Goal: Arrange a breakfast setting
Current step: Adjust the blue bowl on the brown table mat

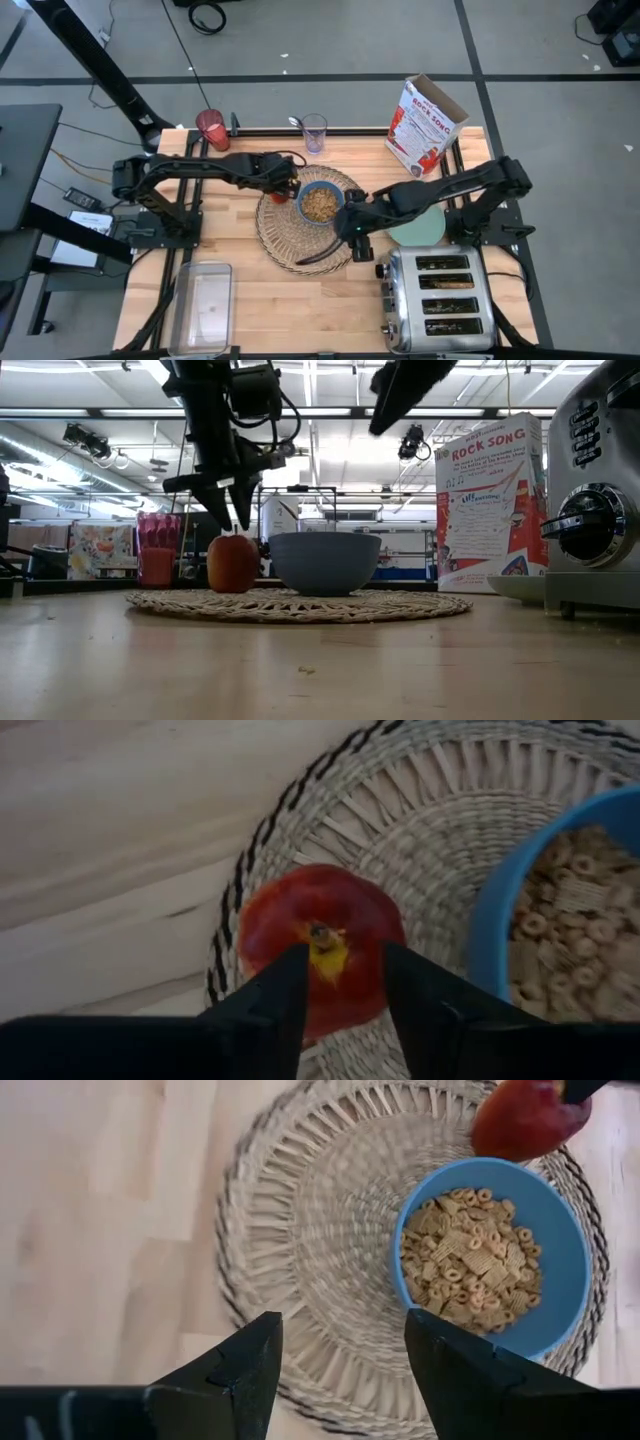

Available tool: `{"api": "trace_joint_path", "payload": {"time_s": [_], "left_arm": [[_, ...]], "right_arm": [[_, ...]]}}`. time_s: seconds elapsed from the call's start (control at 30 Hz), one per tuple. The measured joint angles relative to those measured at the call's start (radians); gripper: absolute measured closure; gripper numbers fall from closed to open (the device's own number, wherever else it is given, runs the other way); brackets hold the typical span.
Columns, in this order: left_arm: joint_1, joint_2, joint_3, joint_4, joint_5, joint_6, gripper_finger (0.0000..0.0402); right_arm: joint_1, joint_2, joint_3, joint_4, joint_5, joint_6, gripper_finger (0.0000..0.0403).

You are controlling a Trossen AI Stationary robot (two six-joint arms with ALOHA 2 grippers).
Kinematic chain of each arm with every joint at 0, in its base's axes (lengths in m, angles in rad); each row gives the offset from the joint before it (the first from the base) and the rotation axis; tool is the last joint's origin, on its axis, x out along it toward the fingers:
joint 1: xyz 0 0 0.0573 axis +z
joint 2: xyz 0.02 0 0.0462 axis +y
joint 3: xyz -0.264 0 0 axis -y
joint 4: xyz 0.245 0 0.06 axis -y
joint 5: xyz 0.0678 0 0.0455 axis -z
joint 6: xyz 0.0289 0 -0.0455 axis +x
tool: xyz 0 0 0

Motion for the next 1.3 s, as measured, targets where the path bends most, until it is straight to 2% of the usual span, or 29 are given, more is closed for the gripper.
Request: {"api": "trace_joint_path", "payload": {"time_s": [0.2,0.43,0.57,0.77,1.1,1.3], "left_arm": [[-0.007,-0.062,0.028,-0.041,0.037,0.001,0.0242],[-0.022,-0.178,0.092,-0.138,0.05,0.01,0.0241],[-0.053,-0.252,0.098,-0.134,0.043,0.007,0.0241],[-0.107,-0.329,0.096,-0.16,-0.018,-0.003,0.0241],[-0.149,-0.349,0.097,-0.174,-0.066,-0.002,0.0241],[-0.146,-0.349,0.097,-0.18,-0.081,0.009,0.0241]], "right_arm": [[-0.047,0.094,0.0,0.042,-0.03,-0.12,0.019],[-0.113,0.206,0.0,0.091,-0.056,-0.264,0.0194],[-0.157,0.26,0.0,0.094,-0.057,-0.312,0.0208],[-0.201,0.314,0.0,0.089,-0.107,-0.338,0.0258],[-0.193,0.303,0.001,0.081,-0.13,-0.338,0.0387],[-0.152,0.279,0.0,0.074,-0.122,-0.339,0.0382]]}}
